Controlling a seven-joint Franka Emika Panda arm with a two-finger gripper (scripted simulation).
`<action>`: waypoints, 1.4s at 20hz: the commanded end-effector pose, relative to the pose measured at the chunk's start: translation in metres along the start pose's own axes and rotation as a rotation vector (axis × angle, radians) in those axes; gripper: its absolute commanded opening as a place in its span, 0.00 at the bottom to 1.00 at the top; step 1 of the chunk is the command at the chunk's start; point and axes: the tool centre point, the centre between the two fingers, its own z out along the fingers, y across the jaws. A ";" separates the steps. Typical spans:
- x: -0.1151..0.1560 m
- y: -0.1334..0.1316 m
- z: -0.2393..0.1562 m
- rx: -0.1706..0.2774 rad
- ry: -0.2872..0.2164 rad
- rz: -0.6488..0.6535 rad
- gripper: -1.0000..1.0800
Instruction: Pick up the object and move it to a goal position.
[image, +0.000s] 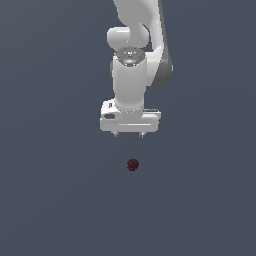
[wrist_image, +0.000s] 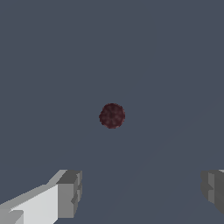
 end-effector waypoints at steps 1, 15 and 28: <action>0.000 0.000 0.000 0.000 0.000 0.000 0.96; 0.000 -0.014 0.000 0.004 -0.001 -0.057 0.96; 0.009 -0.015 0.018 0.006 -0.011 0.031 0.96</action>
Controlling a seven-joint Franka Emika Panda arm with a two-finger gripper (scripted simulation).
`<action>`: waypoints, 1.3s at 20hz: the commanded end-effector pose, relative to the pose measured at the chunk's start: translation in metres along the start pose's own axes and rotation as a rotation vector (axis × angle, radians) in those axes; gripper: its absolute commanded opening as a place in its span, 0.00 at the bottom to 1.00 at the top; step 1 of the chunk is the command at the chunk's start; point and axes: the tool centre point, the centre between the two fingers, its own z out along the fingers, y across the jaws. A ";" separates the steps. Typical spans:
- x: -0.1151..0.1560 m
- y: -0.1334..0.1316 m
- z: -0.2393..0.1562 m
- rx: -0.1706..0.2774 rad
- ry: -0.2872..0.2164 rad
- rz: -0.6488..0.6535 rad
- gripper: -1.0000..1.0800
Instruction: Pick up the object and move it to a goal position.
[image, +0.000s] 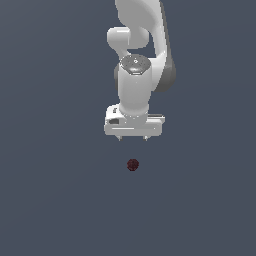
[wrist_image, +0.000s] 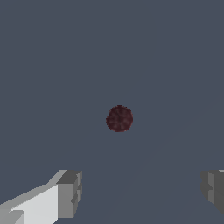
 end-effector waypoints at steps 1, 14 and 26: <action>0.004 0.000 0.008 0.000 -0.004 0.036 0.96; 0.028 -0.003 0.076 -0.007 -0.034 0.324 0.96; 0.034 -0.004 0.106 -0.016 -0.045 0.443 0.96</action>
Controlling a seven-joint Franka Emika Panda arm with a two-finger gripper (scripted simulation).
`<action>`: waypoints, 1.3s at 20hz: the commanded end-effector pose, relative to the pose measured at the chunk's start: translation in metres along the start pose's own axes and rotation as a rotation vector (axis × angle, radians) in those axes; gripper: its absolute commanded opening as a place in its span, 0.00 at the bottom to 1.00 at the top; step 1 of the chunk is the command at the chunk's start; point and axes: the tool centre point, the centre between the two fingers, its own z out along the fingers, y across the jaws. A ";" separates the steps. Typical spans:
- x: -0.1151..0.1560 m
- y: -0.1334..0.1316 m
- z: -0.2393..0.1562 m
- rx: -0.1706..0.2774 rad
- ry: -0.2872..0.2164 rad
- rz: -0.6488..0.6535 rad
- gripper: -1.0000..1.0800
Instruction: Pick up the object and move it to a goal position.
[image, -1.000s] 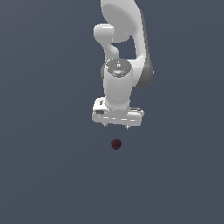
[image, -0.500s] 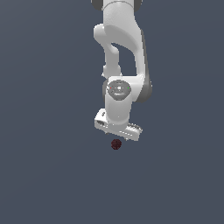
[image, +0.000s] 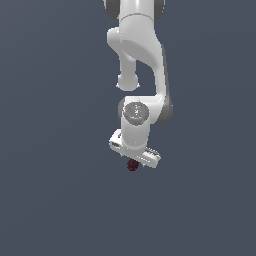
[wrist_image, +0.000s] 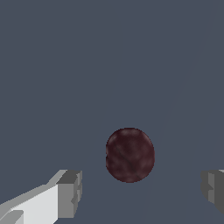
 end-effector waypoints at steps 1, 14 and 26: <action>0.001 0.000 0.001 0.000 0.000 0.008 0.96; -0.001 0.001 0.044 0.000 0.000 0.007 0.96; 0.001 0.000 0.051 0.000 0.000 0.008 0.00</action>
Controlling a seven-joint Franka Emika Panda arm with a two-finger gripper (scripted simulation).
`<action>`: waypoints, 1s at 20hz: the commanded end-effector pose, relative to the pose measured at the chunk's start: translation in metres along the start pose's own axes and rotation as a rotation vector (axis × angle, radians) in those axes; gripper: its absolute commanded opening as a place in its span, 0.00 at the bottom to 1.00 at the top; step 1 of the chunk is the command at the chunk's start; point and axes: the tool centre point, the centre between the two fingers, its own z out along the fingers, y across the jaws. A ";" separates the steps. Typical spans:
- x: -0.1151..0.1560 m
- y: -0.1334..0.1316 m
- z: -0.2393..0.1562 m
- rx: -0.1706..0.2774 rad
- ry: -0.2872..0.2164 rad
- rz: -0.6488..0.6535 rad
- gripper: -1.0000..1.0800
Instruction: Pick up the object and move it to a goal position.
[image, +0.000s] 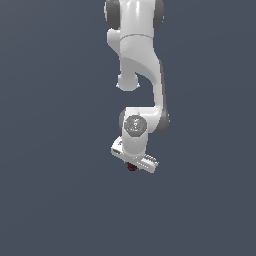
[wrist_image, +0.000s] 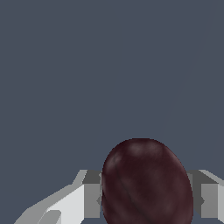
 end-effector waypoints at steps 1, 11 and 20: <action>0.000 0.000 0.000 0.000 0.001 0.000 0.00; -0.004 0.001 -0.004 0.000 0.000 0.000 0.00; -0.028 0.007 -0.030 0.000 0.000 0.000 0.00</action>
